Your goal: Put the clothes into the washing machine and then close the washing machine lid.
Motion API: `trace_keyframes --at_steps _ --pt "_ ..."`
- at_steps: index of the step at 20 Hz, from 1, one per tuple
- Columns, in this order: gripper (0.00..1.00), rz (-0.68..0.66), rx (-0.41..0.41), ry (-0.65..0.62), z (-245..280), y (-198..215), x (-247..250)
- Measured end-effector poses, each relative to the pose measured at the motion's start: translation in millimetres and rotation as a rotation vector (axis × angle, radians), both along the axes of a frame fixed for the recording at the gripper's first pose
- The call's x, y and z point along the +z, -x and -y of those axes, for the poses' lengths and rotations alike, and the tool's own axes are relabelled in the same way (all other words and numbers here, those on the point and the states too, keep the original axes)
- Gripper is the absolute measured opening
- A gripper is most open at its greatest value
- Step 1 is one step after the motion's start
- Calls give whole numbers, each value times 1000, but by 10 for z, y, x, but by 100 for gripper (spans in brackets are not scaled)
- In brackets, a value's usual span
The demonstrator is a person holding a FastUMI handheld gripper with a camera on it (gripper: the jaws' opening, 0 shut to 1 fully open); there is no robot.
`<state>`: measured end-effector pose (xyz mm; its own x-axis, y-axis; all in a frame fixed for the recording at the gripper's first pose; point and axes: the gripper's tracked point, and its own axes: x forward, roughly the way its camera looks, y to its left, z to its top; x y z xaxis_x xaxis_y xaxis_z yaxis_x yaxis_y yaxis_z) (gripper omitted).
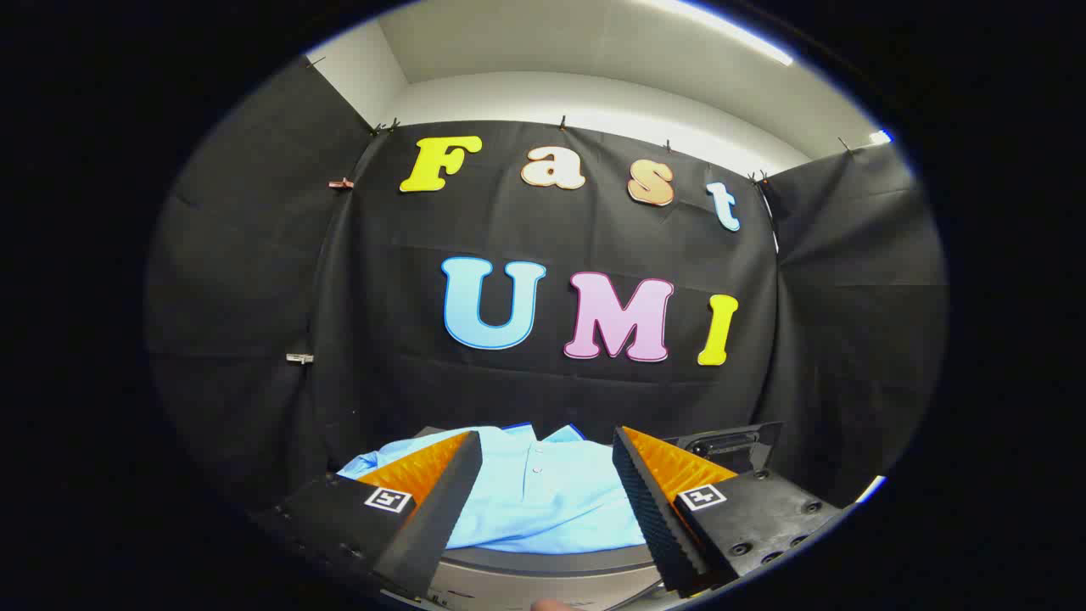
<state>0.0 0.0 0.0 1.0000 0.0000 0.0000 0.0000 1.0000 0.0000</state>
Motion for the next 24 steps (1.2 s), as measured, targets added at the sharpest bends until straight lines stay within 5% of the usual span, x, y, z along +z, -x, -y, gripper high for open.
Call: trace_keyframes --at_steps 24 --pt "98 -5 31 1 -96 -100 -1"
